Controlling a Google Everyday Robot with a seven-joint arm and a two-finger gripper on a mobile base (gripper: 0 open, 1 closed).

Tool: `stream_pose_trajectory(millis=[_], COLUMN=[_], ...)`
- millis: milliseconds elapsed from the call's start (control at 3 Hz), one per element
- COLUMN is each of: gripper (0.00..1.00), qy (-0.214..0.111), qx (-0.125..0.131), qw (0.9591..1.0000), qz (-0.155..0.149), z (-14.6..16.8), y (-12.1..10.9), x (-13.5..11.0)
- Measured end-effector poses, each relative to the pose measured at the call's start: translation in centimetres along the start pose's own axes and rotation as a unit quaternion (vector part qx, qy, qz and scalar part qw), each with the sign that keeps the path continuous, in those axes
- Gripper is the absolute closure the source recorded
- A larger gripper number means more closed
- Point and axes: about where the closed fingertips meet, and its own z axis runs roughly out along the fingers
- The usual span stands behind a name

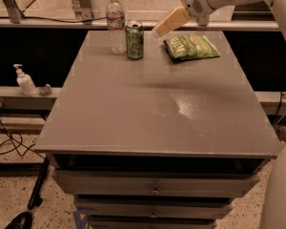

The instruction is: Pick water bottle

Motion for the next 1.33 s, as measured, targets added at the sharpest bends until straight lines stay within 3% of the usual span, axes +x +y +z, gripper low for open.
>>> stream_pose_trajectory(millis=[667, 1333], gripper=[0.00, 0.00], qy=[-0.050, -0.060], qx=[0.000, -0.019], qw=[0.9986, 0.9974], qz=[0.020, 0.035], z=[8.1, 13.7], y=[-0.9, -0.2], x=[-3.9, -5.5])
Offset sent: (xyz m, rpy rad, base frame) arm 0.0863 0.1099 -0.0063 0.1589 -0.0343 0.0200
